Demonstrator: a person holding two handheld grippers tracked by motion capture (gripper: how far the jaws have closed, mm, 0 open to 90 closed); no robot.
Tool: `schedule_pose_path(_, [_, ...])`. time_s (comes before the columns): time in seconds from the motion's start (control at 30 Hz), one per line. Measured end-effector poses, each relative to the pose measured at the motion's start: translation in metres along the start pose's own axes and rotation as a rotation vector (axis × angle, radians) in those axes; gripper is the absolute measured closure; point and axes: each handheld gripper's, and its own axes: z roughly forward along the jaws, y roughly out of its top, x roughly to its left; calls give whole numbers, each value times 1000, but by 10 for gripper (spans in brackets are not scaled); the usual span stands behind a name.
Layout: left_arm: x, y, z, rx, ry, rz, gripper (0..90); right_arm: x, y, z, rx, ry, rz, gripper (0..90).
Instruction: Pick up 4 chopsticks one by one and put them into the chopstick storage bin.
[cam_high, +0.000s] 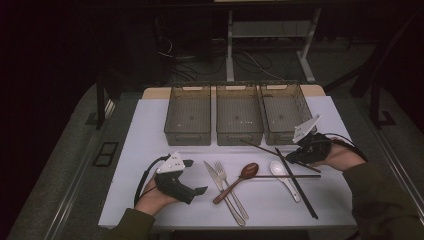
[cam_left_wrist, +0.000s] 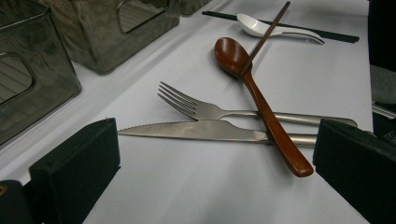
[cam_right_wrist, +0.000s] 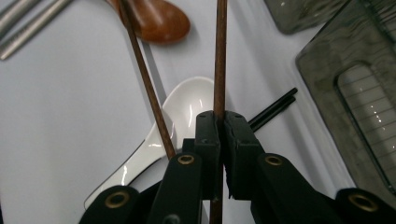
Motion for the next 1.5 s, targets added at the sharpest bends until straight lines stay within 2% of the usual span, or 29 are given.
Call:
schedule_pose_path(0.1, [0, 0, 0, -3, 0, -1, 0, -1, 5, -4, -34, 19, 24, 838])
schedule_pose_path(0.67, [0, -1, 0, -5, -1, -16, 0, -9, 42, -8, -89, -35, 134, 838])
schedule_pose_path(1.07, [-1, -1, -1, -10, 8, -12, 0, -13, 61, -9, -201, -64, 239, 838])
schedule_pose_path(1.3, [-1, -2, -2, -3, 11, -8, 0, -13, 78, -3, -246, -61, 258, 838])
schedule_pose_path(1.5, [-1, -3, -2, -14, 16, -21, 0, -12, 96, 5, -268, -74, 267, 838])
